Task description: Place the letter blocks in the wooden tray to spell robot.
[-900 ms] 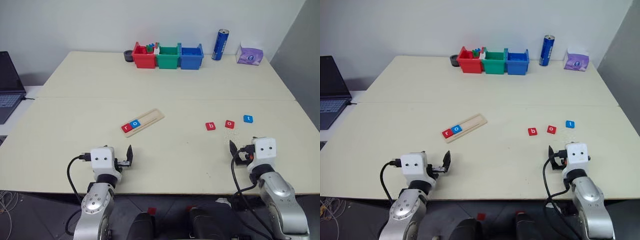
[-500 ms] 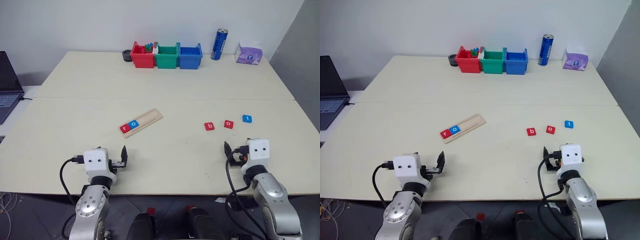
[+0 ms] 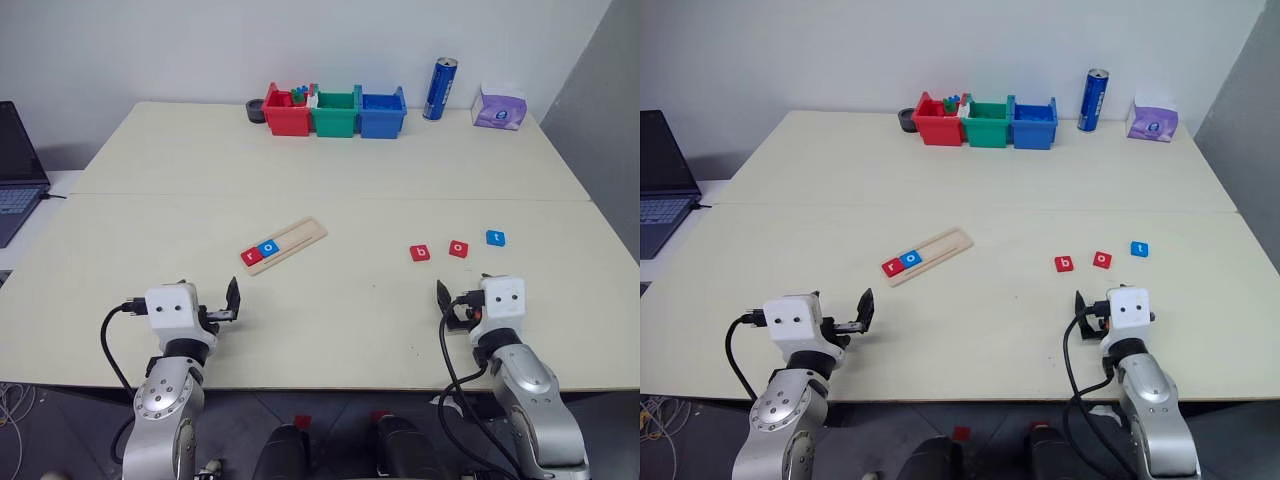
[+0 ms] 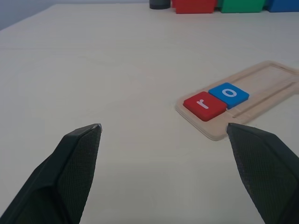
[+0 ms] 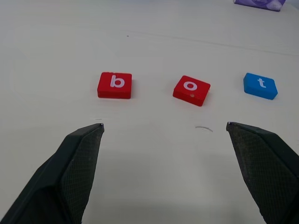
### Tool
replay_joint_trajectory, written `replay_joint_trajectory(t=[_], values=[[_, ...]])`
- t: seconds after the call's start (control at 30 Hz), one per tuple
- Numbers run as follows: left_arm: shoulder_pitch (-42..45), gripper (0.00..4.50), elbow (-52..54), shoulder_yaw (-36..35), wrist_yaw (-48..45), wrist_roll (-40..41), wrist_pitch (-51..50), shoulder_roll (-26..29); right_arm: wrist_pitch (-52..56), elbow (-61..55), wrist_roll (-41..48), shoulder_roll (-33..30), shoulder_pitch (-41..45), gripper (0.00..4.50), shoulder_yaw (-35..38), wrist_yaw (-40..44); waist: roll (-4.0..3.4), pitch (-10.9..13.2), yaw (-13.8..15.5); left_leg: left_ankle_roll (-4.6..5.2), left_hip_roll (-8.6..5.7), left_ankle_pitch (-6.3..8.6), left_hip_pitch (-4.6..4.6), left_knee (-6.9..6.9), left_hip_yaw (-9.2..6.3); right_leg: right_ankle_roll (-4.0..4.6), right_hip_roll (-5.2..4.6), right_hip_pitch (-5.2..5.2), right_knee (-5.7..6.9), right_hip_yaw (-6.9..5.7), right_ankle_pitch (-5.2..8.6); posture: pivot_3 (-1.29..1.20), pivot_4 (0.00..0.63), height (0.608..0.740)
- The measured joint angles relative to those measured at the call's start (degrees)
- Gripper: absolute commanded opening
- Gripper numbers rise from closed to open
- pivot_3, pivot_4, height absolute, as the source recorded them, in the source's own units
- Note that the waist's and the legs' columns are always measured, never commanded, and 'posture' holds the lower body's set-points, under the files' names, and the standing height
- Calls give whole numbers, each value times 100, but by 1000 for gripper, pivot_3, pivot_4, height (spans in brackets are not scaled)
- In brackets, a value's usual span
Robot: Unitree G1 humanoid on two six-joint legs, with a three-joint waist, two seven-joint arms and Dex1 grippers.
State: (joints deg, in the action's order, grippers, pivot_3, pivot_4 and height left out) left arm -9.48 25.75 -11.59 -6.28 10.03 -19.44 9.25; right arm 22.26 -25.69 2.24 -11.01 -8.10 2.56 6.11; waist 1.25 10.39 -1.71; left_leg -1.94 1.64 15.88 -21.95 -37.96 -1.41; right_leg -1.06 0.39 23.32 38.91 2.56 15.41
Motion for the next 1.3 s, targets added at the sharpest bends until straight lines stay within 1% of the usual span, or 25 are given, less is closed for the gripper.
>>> replay_joint_trajectory(t=[0.13,0.2,0.27,0.37,0.47,0.53,0.57,0.63,0.7,0.77,0.9,1.1,1.3], values=[[274,4500,-35,126,-213,261,-35,-49,-71,-96,-22,-102,44,4466,65,51,0,-1,0,0,-2,0,2,-2,2,-1,0,-1,2,0,-1,0,150,740],[408,4500,-165,192,-314,298,-35,-31,-134,-84,69,-243,149,4466,69,274,1,0,-1,0,-3,0,3,-1,1,-1,2,-1,2,0,-1,0,150,740],[684,4500,-393,220,-456,333,-39,136,-90,-68,375,-475,446,4466,71,707,4,2,-14,0,-2,0,5,-2,1,0,8,-1,6,-4,-2,0,150,740],[1291,4500,-786,215,-888,406,-24,714,283,-67,1199,-970,1112,4466,59,1714,5,3,-13,1,1,-1,8,-2,-7,2,16,-3,8,-13,-3,0,150,740],[1885,4500,-1450,167,-1564,550,4,1369,800,-11,2024,-1507,1728,4466,-62,2791,5,4,-12,2,2,0,6,-1,-5,4,19,-2,5,-22,-2,0,150,740],[2185,4500,-1871,110,-2015,686,28,1655,1046,43,2392,-1629,2123,4466,-154,3196,6,4,-16,3,3,0,5,-1,-3,4,19,0,3,-22,-2,0,150,740],[2384,4500,-2237,116,-2452,789,63,1894,1209,122,2590,-1665,2401,4466,-224,3403,7,5,-16,3,3,0,4,-1,-2,4,19,0,3,-23,-2,0,150,740],[2631,4500,-2759,132,-3159,904,139,2193,1396,139,2816,-1696,2719,4466,-356,3639,7,5,-10,3,3,0,1,1,-3,8,19,3,0,-25,-4,0,150,740],[2776,4500,-3171,234,-3697,930,252,2359,1535,137,2956,-1702,2801,4466,-473,3782,7,5,-1,3,2,1,-3,2,-4,29,14,3,-2,-27,-16,0,150,740],[2898,4500,-3608,404,-4213,915,383,2465,1653,138,3066,-1702,2828,4466,-612,3882,8,6,16,2,-1,2,-12,1,-6,28,7,6,-5,-29,-15,0,150,740],[3442,4500,-4698,746,-4903,689,918,2517,1771,126,3124,-1710,2956,4466,-745,3984,12,8,28,1,-5,2,-29,-5,-7,28,2,18,-1,-36,-17,0,150,740],[4359,4500,-6281,960,-5408,239,1893,2533,1809,126,3110,-1731,3015,4466,-830,3980,13,8,16,2,-3,2,-32,-4,-7,28,4,24,2,-38,-17,0,150,740],[4862,4500,-7211,1047,-5758,-4,2385,2481,1955,66,3196,-1771,3011,4466,-808,3856,13,8,11,2,-3,2,-45,-5,-8,28,4,37,5,-39,-17,0,150,740]])
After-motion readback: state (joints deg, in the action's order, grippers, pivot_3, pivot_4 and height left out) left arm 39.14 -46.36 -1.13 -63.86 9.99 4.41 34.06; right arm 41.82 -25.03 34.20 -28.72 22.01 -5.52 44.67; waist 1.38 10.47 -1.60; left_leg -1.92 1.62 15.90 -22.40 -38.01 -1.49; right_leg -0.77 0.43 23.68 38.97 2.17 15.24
